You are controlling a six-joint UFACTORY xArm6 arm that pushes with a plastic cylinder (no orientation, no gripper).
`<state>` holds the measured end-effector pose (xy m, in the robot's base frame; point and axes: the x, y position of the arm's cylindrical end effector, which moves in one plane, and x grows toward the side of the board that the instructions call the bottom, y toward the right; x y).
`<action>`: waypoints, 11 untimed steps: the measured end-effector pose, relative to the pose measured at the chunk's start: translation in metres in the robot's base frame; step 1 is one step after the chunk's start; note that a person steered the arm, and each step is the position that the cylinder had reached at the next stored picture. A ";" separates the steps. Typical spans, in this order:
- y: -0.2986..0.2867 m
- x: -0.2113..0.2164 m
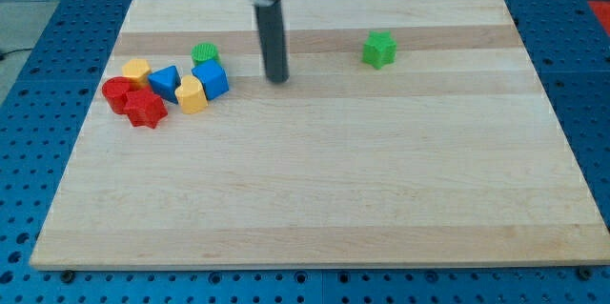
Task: Move the green circle closer to the green star
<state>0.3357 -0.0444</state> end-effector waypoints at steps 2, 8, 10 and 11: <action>-0.122 -0.072; -0.067 -0.045; -0.006 -0.052; 0.046 -0.029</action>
<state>0.3067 0.0019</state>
